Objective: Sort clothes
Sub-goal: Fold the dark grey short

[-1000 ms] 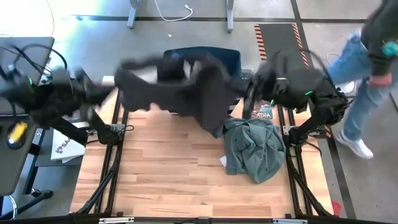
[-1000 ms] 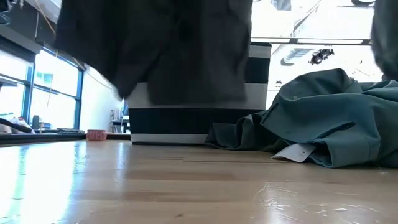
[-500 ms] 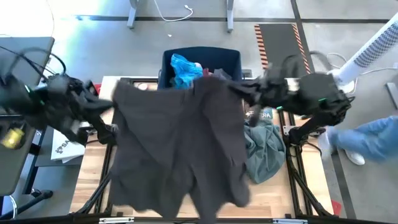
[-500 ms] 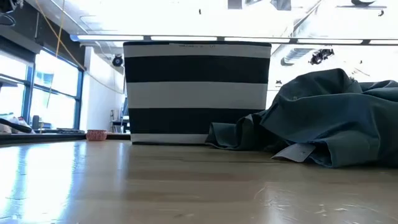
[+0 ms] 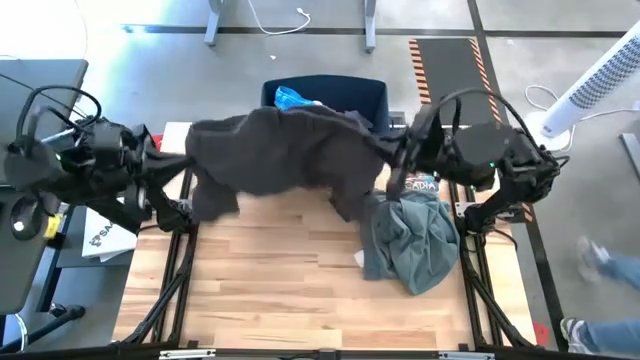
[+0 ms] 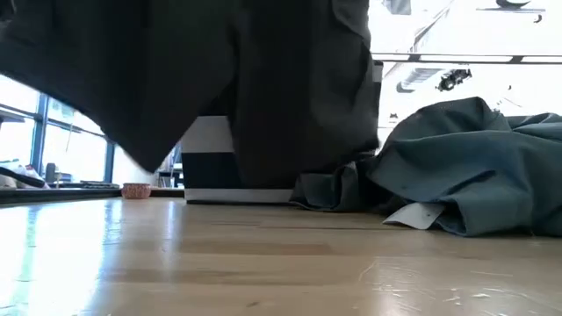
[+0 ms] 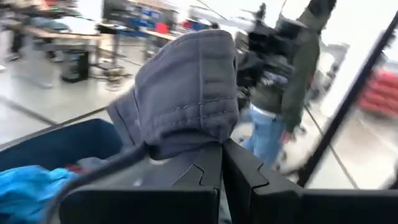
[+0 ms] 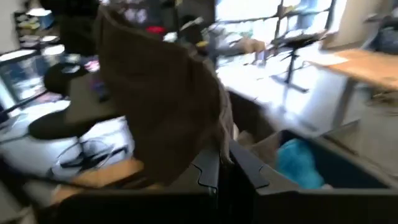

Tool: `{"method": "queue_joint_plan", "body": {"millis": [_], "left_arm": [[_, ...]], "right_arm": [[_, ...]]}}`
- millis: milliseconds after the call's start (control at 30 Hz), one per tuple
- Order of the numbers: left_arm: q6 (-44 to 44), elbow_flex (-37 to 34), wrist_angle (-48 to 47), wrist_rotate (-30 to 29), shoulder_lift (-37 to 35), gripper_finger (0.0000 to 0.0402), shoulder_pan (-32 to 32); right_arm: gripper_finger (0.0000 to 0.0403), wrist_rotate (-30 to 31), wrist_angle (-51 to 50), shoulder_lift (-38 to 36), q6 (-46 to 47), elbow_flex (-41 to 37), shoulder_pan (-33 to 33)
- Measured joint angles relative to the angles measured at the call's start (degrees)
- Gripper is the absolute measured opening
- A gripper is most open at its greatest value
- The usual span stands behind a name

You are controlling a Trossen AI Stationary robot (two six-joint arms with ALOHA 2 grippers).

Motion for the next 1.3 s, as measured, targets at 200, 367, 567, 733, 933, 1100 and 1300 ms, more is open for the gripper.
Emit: {"method": "queue_joint_plan", "body": {"millis": [200, 367, 567, 733, 933, 1100, 1300], "left_arm": [[-9.3, -5.8, -8.6, 7.7, 5.2, 0.0, -0.9], [-32.0, -18.0, -13.4, 9.0, 7.7, 0.0, -2.4], [-55.9, -30.8, -13.2, 15.5, 11.2, 0.0, -5.7], [-67.7, -34.8, -13.4, 19.1, 13.4, 0.0, -6.9], [-68.7, -36.3, -13.3, 26.7, 14.8, 0.0, -6.2], [-68.9, -37.2, -13.1, 31.1, 16.4, 0.0, -5.5], [-68.9, -37.1, -13.4, 30.8, 16.8, 0.0, -5.0]], "right_arm": [[0.0002, -1.1, -5.6, 1.6, 12.6, -7.1, 8.3], [0.0002, -1.9, -4.7, 1.4, 28.1, -19.4, 13.4], [0.0002, -4.4, -3.6, 1.5, 44.7, -30.2, 18.3], [0.0004, -6.7, -3.5, 1.5, 51.6, -35.0, 19.9], [0.0029, -9.1, -3.4, 1.4, 56.2, -38.5, 19.9], [0.0034, -17.8, -3.8, 1.4, 60.8, -41.0, 19.2], [0.0078, -25.9, -3.6, 1.3, 61.3, -41.1, 17.7]]}}
